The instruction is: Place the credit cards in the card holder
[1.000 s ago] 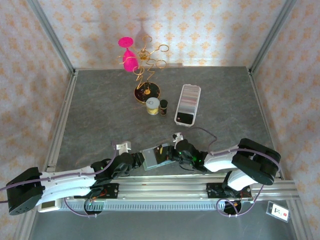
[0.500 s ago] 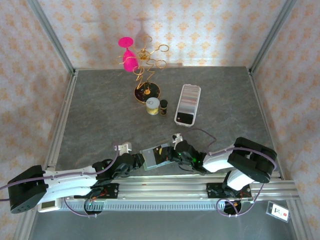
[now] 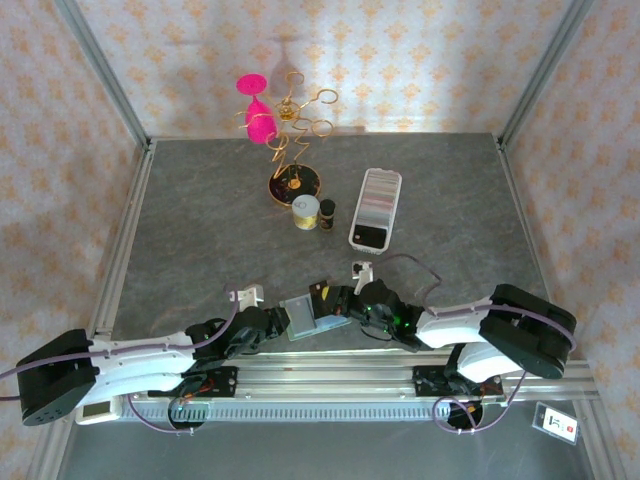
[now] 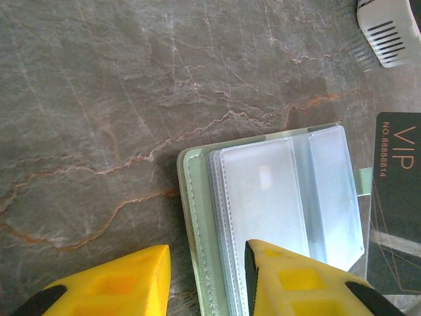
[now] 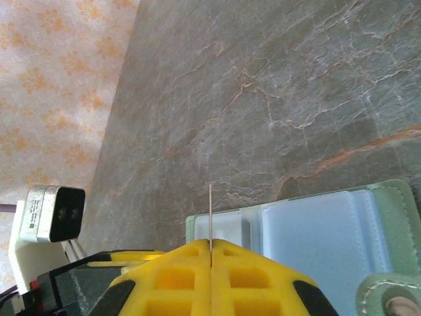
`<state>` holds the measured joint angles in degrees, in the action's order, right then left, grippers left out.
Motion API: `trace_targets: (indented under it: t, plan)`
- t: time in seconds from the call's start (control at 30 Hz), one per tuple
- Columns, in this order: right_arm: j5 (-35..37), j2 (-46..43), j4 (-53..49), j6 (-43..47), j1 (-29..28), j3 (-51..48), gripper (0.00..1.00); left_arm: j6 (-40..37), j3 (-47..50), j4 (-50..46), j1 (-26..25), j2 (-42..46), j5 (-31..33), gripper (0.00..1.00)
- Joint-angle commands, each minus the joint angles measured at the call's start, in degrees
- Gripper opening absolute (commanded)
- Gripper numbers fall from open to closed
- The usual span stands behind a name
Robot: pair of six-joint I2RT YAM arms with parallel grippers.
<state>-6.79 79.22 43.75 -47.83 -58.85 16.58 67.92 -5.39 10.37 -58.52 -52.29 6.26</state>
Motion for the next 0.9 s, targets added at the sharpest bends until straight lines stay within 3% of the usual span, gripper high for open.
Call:
trace_targets:
  t: [0.0,0.87]
  plan:
    - [2.09,1.30,0.62,-0.33,0.32,-0.93,0.00,0.43,0.51,1.26,-0.25,-1.09,-0.90,0.35]
    - [-2.36,9.59,8.53,-4.28,0.32,-0.36,0.00,0.63,0.89,1.79,-0.20,-2.29,-0.90,0.33]
